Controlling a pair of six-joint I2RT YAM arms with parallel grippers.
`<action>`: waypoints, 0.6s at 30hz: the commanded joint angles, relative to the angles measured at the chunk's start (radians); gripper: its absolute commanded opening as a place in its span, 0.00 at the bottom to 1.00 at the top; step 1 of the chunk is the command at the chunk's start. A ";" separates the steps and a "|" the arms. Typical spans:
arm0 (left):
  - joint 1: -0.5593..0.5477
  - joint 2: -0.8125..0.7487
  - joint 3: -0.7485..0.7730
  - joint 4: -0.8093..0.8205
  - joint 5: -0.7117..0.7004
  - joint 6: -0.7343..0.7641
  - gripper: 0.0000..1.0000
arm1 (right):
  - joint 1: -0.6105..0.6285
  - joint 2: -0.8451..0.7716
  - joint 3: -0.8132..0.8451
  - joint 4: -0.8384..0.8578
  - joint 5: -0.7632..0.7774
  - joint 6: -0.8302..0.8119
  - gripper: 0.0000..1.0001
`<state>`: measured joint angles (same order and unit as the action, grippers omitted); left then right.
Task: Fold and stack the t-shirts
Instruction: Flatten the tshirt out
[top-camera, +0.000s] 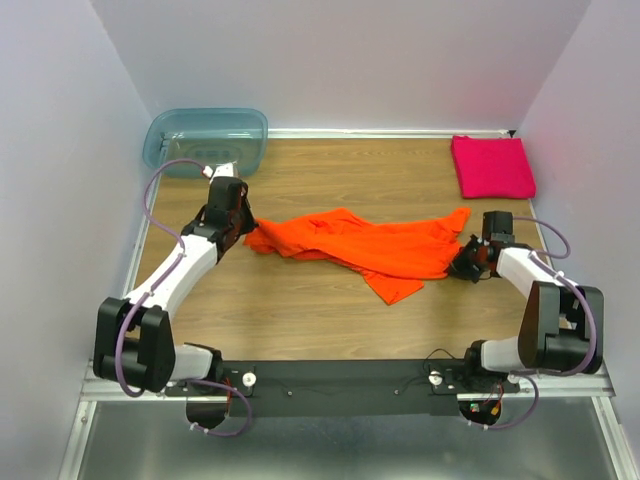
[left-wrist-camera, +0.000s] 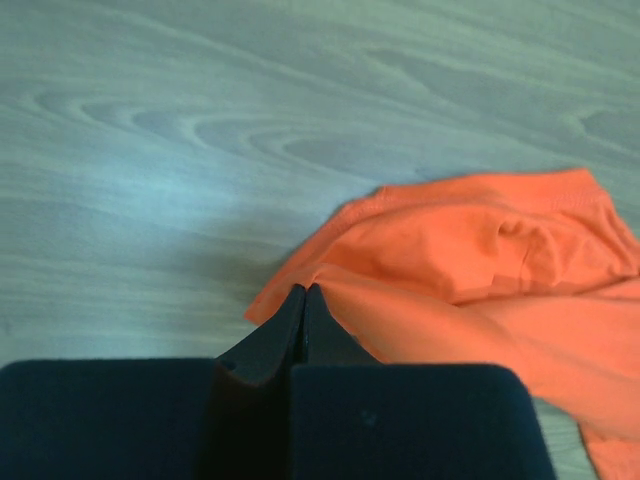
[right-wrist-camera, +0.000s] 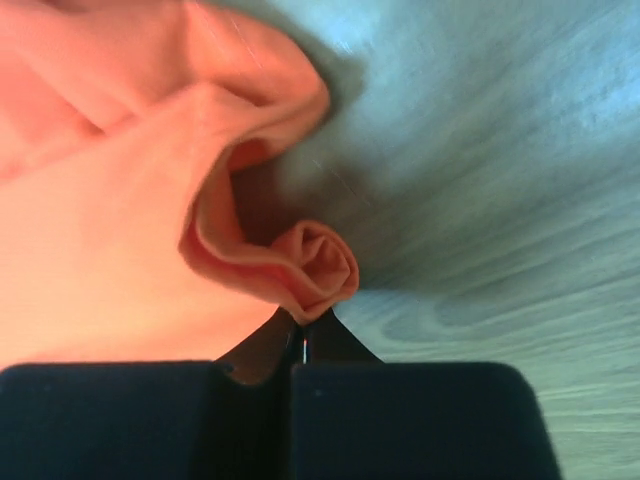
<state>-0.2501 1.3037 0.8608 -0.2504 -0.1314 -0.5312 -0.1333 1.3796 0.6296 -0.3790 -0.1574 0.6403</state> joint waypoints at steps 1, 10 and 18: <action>0.025 0.029 0.110 -0.015 -0.079 0.037 0.00 | -0.008 -0.020 0.085 -0.012 0.056 -0.033 0.01; 0.023 -0.126 0.015 -0.170 -0.074 0.043 0.00 | -0.008 -0.110 0.310 -0.541 0.210 -0.180 0.02; 0.003 -0.028 -0.016 -0.138 0.036 0.071 0.00 | -0.008 0.114 0.369 -0.661 0.209 -0.252 0.08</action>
<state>-0.2466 1.2232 0.8284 -0.3878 -0.1116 -0.4911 -0.1329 1.4010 0.9916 -0.9352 -0.0101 0.4416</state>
